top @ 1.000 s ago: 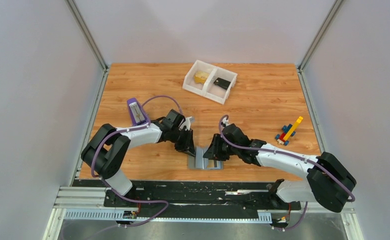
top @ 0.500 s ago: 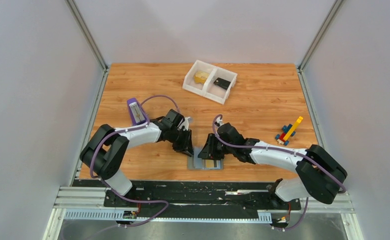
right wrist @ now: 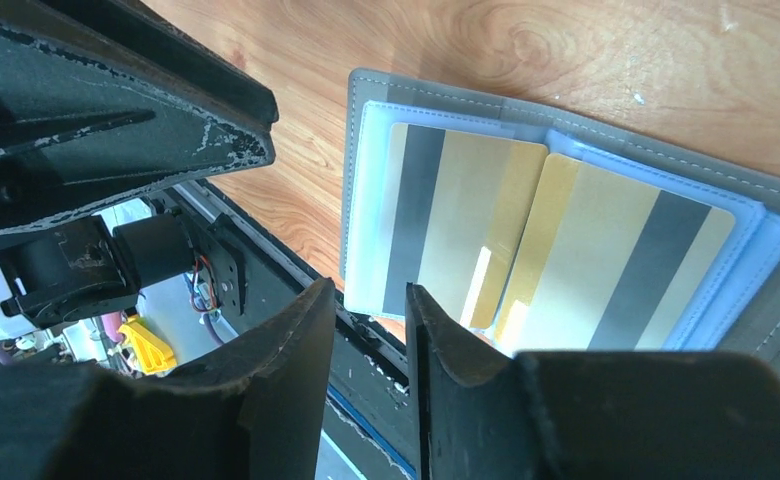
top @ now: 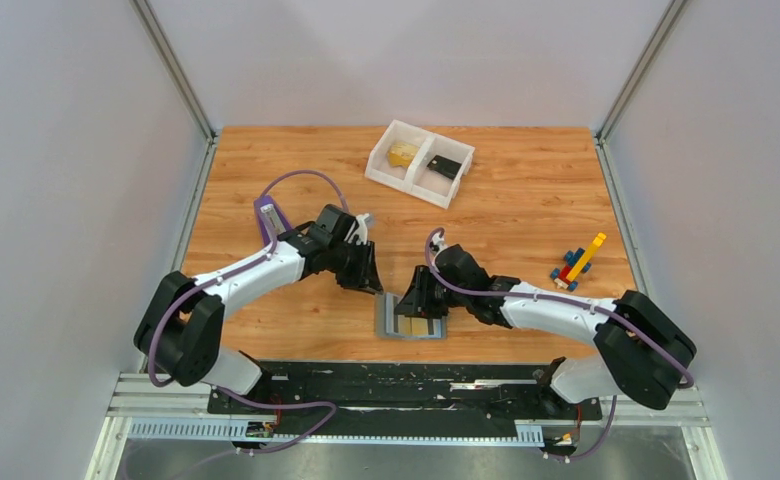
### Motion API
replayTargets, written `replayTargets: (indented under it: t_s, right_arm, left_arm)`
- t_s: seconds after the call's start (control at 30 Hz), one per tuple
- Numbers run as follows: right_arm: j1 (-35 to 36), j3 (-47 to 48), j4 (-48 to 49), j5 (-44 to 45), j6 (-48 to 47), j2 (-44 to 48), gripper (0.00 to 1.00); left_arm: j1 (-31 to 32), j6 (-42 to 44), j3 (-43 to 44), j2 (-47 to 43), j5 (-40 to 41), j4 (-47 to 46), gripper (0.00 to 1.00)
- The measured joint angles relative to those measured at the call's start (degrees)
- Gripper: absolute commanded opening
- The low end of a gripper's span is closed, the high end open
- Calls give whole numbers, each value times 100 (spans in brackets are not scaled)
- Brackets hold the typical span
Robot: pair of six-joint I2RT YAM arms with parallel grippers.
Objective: Take the credit cards out of the card holder
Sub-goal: Remove the credit card from the card holder.
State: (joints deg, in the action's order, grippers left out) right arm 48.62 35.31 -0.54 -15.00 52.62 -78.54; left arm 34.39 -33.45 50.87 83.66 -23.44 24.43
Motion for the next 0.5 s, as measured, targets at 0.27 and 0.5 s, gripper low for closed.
replayTargets:
  t_s: [0.27,0.5]
  right_arm:
    - [-44,-9,-4,170,-46,74,32]
    - [-83,-39,-7,245,-50,76,33]
  left_arm:
    - [94,-9,-2,-181,-433,-118,14]
    - [289,-87,-192,-184,-903,-588,2]
